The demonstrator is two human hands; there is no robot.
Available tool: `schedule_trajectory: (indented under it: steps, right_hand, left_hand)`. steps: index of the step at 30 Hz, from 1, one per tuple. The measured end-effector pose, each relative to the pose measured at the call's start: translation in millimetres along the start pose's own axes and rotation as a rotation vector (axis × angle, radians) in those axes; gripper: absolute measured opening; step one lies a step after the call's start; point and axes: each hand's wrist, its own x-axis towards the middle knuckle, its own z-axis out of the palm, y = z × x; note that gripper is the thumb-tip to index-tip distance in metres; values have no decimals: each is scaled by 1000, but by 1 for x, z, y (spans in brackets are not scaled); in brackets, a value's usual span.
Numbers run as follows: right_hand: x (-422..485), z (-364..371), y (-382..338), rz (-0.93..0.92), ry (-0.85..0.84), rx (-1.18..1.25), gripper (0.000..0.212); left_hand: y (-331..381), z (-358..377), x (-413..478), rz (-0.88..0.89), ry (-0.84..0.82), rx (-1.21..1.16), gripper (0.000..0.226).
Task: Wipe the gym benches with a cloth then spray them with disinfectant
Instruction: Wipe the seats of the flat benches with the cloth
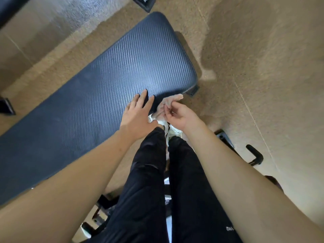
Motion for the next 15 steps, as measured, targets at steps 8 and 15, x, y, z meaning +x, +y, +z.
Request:
schedule_trajectory:
  steps: [8,15]
  right_hand:
    - [-22,11,-40,-128,135,41,9]
    - [-38,21,-82,-179,215,-105,15]
  left_hand:
    - [-9,-7,1,45,-5,30,85]
    - [-10,-23,13,42,20,37,87]
